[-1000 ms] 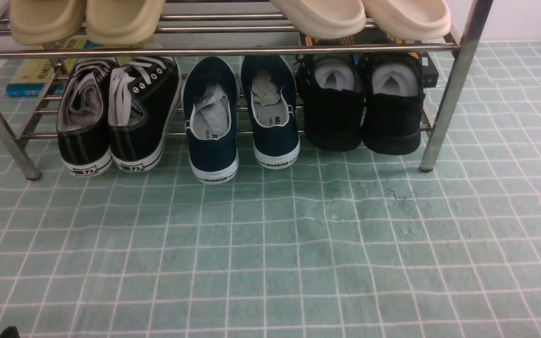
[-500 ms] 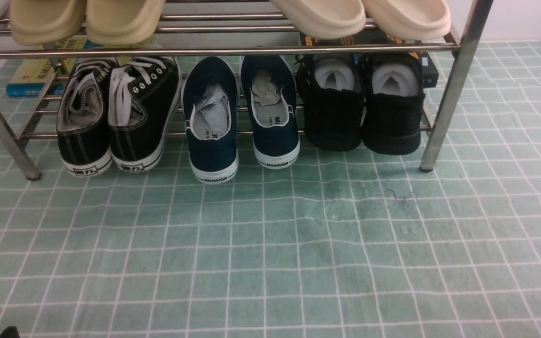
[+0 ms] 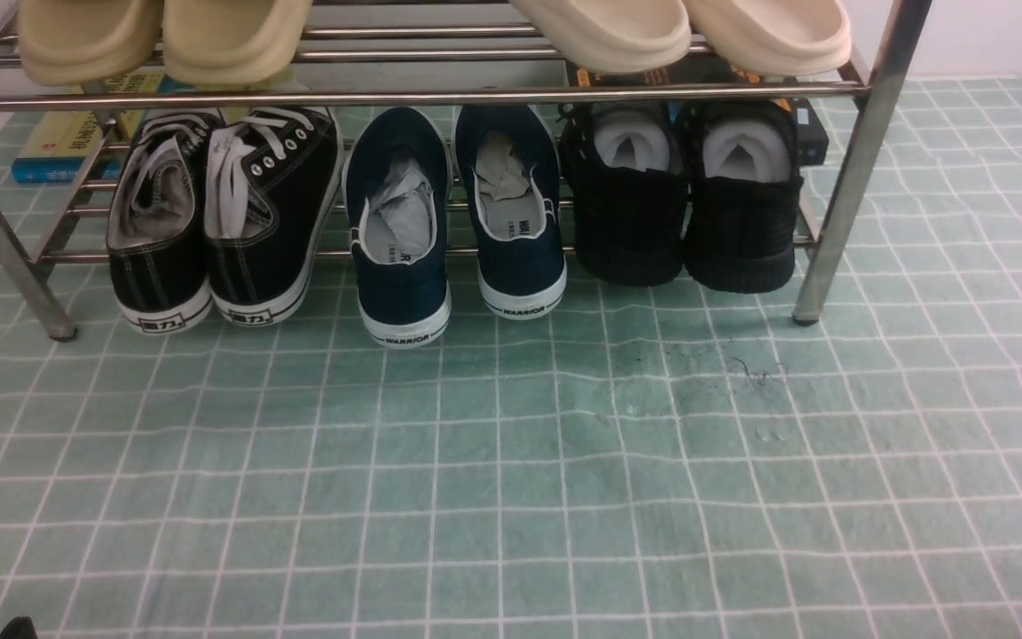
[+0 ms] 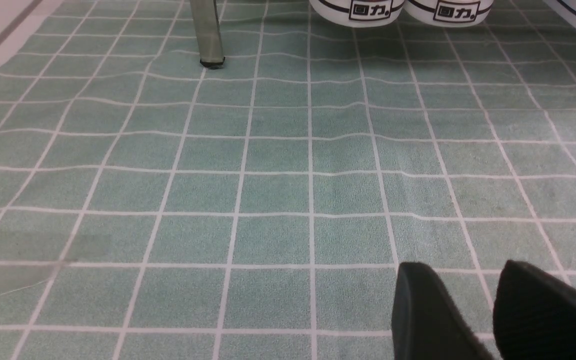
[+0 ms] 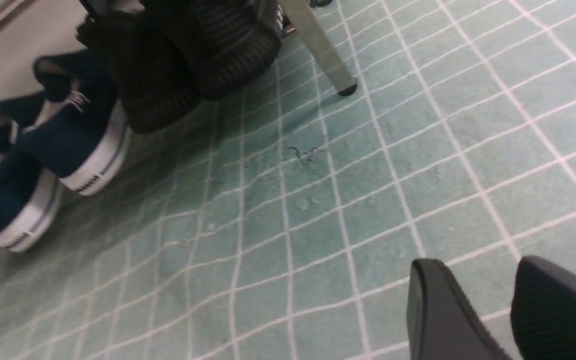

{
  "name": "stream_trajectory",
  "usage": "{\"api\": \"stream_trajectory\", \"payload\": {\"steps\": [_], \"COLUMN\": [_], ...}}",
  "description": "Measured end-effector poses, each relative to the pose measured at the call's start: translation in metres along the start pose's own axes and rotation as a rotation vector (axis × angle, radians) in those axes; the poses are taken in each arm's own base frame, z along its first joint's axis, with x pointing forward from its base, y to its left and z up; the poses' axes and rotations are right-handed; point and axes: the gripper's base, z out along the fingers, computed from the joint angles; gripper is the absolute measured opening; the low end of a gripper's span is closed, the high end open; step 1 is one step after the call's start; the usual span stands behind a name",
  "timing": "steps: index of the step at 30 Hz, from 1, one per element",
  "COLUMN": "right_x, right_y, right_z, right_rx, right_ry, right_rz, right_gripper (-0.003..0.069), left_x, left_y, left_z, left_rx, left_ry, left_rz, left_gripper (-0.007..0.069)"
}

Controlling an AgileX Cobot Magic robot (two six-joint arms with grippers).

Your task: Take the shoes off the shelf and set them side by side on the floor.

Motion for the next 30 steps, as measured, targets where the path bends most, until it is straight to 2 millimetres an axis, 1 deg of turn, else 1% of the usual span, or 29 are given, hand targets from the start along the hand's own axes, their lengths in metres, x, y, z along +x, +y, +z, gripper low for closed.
{"api": "stream_trajectory", "payload": {"steps": [3, 6, 7, 9, 10, 11, 13, 14, 15, 16, 17, 18, 20, 21, 23, 24, 25, 26, 29, 30], "right_x": [0.0, -0.002, -0.006, -0.008, -0.015, -0.02, -0.038, -0.04, -0.056, -0.065, -0.067, -0.08, -0.092, -0.092, -0.099, -0.098, -0.1, -0.102, -0.109, -0.111], "right_y": [0.002, 0.003, 0.004, 0.005, 0.01, 0.014, 0.029, 0.031, 0.046, 0.055, 0.056, 0.07, 0.083, 0.082, 0.085, 0.085, 0.085, 0.085, 0.087, 0.088], "right_z": [0.0, 0.0, 0.0, -0.001, -0.003, -0.006, -0.014, -0.015, -0.021, -0.023, -0.022, -0.023, -0.01, -0.008, 0.015, 0.017, 0.035, 0.047, 0.08, 0.096], "right_rx": [-0.024, -0.035, -0.051, -0.059, -0.076, -0.089, -0.12, -0.122, -0.132, -0.132, -0.127, -0.123, -0.088, -0.079, -0.026, -0.021, 0.008, 0.021, 0.01, -0.016], "right_ry": [0.0, -0.02, -0.06, -0.082, -0.116, -0.138, -0.192, -0.197, -0.218, -0.211, -0.2, -0.151, 0.025, 0.037, 0.283, 0.318, 0.484, 0.575, 0.762, 0.824], "right_rz": [0.062, 0.088, 0.13, 0.146, 0.132, 0.107, 0.009, -0.002, -0.098, -0.159, -0.169, -0.265, -0.382, -0.384, -0.431, -0.434, -0.421, -0.411, -0.388, -0.372], "right_gripper": [0.024, 0.024, 0.0233, 0.0222, 0.0192, 0.017, 0.0102, 0.0095, 0.0032, 0.0003, -0.0001, -0.0012, -0.0009, -0.0009, -0.0002, -0.0002, 0.0, 0.0, 0.0, 0.0001], "left_x": [0.0, 0.0, 0.0, 0.0, 0.0, 0.0, 0.0, 0.0, 0.0, 0.0, 0.0, 0.0, 0.0, 0.0, 0.0, 0.0, 0.0, 0.0, 0.0, 0.0], "left_y": [0.0, 0.0, 0.0, 0.0, 0.0, 0.0, 0.0, 0.0, 0.0, 0.0, 0.0, 0.0, 0.0, 0.0, 0.0, 0.0, 0.0, 0.0, 0.0, 0.0], "left_z": [0.0, 0.0, 0.0, 0.0, 0.0, 0.0, 0.0, 0.0, 0.0, 0.0, 0.0, 0.0, 0.0, 0.0, 0.0, 0.0, 0.0, 0.0, 0.0, 0.0], "left_rx": [0.0, 0.0, 0.0, 0.0, 0.0, 0.0, 0.0, 0.0, 0.0, 0.0, 0.0, 0.0, 0.0, 0.0, 0.0, 0.0, 0.0, 0.0, 0.0, 0.0], "left_ry": [0.0, 0.0, 0.0, 0.0, 0.0, 0.0, 0.0, 0.0, 0.0, 0.0, 0.0, 0.0, 0.0, 0.0, 0.0, 0.0, 0.0, 0.0, 0.0, 0.0], "left_rz": [0.0, 0.0, 0.0, 0.0, 0.0, 0.0, 0.0, 0.0, 0.0, 0.0, 0.0, 0.0, 0.0, 0.0, 0.0, 0.0, 0.0, 0.0, 0.0, 0.0], "left_gripper": [0.0241, 0.0241, 0.0241, 0.0241, 0.0241, 0.0241, 0.0241, 0.0241, 0.0241, 0.0241, 0.0241, 0.0241, 0.0241, 0.0241, 0.0241, 0.0241, 0.0241, 0.0241, 0.0241, 0.0241]}}
